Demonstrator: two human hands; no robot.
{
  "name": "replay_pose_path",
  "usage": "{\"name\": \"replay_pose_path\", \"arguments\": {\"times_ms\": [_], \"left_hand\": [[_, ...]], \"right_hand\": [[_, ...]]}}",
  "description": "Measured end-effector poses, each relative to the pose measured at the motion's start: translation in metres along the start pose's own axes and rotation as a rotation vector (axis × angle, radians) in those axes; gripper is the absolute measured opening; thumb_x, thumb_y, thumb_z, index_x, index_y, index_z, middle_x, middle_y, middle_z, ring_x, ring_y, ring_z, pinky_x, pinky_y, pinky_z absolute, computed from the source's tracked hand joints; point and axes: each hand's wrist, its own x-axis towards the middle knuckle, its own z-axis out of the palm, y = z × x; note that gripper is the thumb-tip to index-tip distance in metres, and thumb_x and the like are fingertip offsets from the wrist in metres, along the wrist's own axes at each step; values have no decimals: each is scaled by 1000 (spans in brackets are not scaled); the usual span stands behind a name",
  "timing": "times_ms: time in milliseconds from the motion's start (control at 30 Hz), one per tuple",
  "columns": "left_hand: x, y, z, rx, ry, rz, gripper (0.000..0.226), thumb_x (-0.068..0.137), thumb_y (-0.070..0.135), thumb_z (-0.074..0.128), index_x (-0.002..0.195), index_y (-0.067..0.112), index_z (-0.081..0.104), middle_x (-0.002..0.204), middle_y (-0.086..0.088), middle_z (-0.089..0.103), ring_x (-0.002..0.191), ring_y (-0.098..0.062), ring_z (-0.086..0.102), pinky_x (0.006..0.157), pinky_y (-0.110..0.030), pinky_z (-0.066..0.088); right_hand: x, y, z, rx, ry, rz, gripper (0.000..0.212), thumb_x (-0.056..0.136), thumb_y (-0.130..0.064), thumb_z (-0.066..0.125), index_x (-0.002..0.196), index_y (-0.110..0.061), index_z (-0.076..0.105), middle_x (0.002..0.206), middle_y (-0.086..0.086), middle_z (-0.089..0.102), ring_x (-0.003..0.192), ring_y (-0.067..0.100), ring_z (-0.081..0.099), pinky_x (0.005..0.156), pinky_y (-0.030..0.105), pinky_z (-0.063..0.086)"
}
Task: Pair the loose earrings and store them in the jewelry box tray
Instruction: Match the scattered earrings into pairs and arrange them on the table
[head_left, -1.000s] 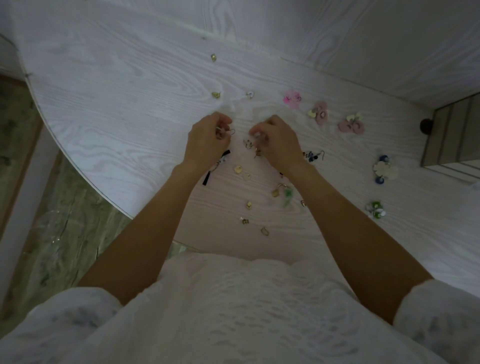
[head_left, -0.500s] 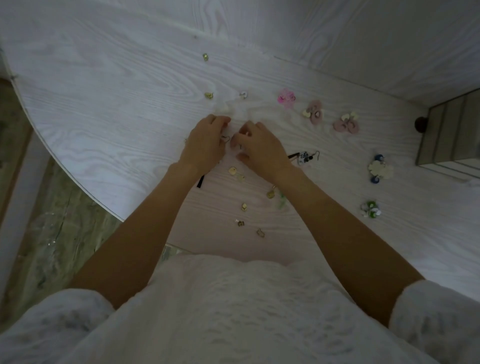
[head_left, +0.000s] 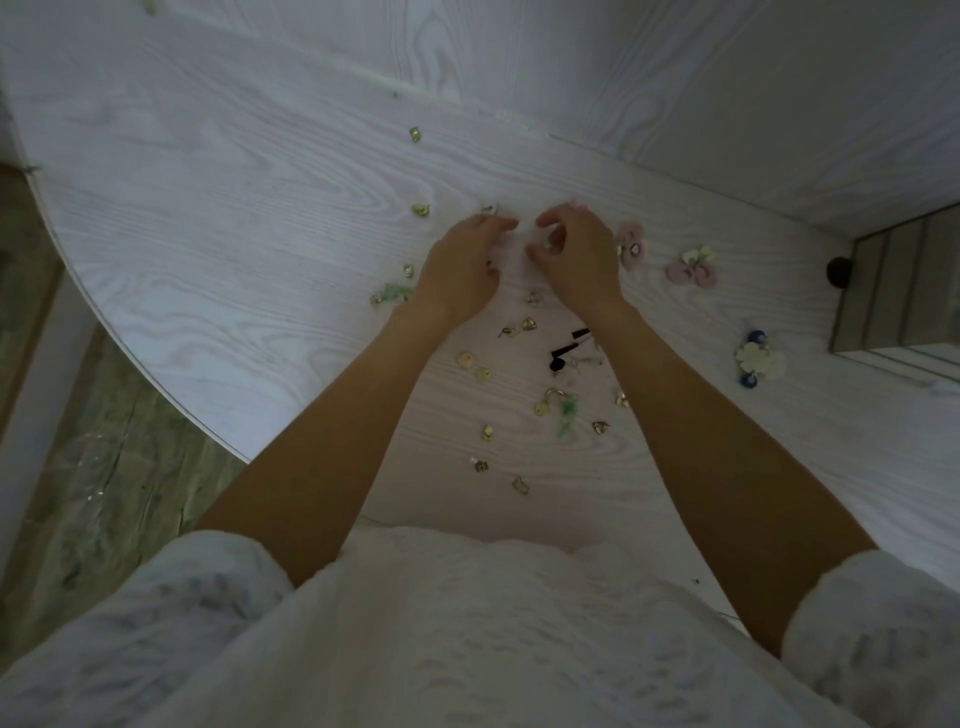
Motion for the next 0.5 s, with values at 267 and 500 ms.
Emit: {"name": "replay_pose_path", "arguments": {"times_ms": [267, 500], "left_hand": [[-12, -13, 1, 95, 138, -31, 40, 83, 9, 61, 123, 13, 55, 119, -12, 53, 103, -26, 53, 88, -34, 45], [10, 5, 12, -40, 188, -94, 22, 88, 11, 55, 108, 7, 63, 104, -13, 64, 94, -26, 60, 85, -34, 46]], "right_hand": [[-13, 2, 8, -120, -23, -101, 27, 87, -9, 56, 114, -10, 59, 108, 14, 53, 94, 24, 52, 76, 25, 39], [-6, -7, 12, -13, 42, -17, 32, 84, -11, 59, 115, -9, 56, 104, 13, 62, 98, 26, 57, 85, 37, 47]]}}
